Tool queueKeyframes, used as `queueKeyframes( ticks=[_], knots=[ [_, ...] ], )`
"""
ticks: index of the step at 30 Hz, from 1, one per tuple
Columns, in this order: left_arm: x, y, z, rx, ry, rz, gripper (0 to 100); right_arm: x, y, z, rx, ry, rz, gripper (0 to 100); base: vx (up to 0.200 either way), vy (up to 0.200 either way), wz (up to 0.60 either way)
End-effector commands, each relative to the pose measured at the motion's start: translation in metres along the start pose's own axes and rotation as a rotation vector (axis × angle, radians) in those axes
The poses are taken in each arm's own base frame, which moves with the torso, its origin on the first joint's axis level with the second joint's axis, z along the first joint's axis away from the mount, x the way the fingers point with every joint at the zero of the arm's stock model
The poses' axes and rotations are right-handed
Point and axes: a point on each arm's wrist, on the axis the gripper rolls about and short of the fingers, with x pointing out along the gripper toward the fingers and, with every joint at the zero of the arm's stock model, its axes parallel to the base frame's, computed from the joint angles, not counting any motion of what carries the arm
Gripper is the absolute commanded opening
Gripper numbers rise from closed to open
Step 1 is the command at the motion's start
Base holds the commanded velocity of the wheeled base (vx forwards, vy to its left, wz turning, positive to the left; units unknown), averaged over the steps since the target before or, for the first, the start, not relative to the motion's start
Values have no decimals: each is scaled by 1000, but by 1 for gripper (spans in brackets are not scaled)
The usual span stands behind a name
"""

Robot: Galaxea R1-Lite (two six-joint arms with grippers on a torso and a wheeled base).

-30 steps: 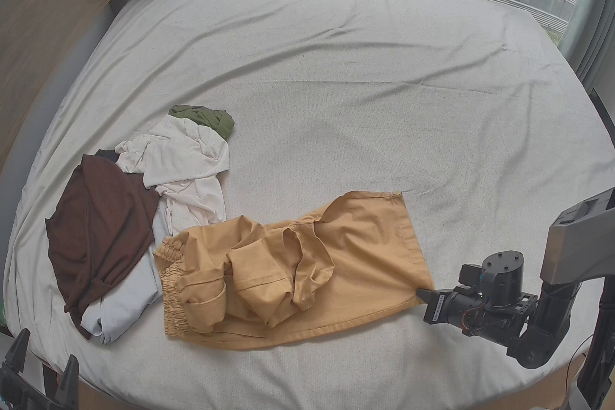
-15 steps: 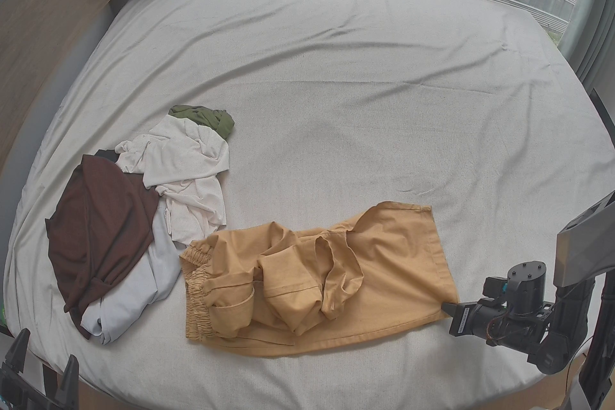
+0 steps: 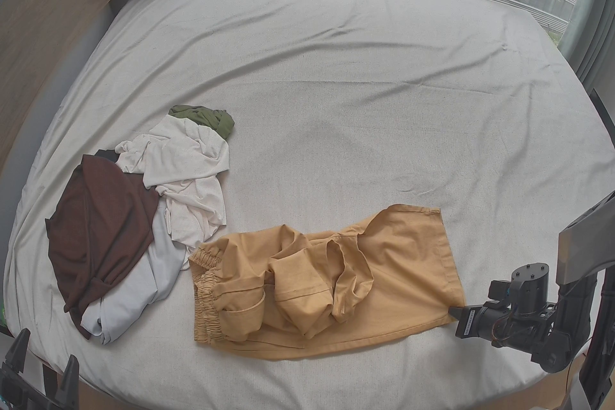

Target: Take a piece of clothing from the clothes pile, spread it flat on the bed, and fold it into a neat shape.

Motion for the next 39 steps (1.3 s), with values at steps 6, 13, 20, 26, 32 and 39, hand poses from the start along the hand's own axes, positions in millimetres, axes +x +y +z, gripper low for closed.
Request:
queueKeyframes(
  ticks=[6,13,20,26,32,39],
  knots=[
    [0,0,-5,0,1,0,100,-6,-15,-3,6,58,-69,0,0,0,0],
    [0,0,-5,0,1,0,100,-4,-12,-7,-3,79,-51,0,0,0,0],
    [0,0,-5,-3,1,-3,100,-5,1,2,-29,-13,30,100,0,0,0],
    [0,0,-5,6,1,-20,100,-31,20,26,-60,-175,131,100,0,0,0],
    [0,-1,-5,23,-6,-36,100,-54,39,48,-79,-330,233,100,0,0,0],
    [-13,1,107,7,-331,-94,100,-58,66,63,-126,-396,405,100,0,0,0]
  ],
)
